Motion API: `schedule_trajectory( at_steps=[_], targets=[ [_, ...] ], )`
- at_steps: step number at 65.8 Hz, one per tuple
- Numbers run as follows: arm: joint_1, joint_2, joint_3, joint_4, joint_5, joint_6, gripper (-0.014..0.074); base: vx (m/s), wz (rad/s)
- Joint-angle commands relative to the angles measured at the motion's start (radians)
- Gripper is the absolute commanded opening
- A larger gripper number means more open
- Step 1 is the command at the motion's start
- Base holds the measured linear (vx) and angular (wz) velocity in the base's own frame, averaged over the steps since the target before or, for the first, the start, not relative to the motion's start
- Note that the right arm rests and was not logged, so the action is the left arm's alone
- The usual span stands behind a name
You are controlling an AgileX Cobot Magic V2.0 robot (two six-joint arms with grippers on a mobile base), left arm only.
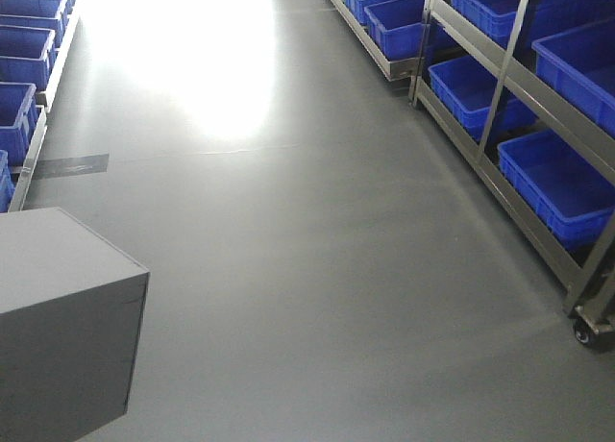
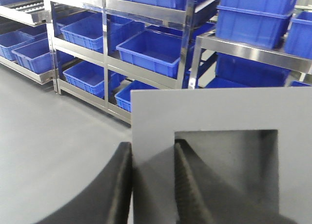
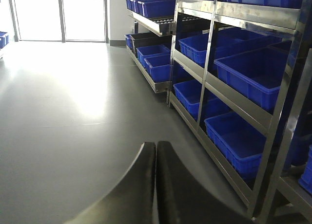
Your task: Sort gray base to blue bin
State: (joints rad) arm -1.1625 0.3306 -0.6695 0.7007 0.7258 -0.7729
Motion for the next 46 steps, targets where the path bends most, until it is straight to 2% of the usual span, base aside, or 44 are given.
schedule_trajectory(
  at_steps=[1,46],
  targets=[
    [-0.004,0.012,-0.025,0.042,-0.084,-0.008,0.0003,0.34,0.03],
    [-0.004,0.012,-0.025,0.042,-0.084,-0.008,0.0003,0.35,0.11]
  ],
)
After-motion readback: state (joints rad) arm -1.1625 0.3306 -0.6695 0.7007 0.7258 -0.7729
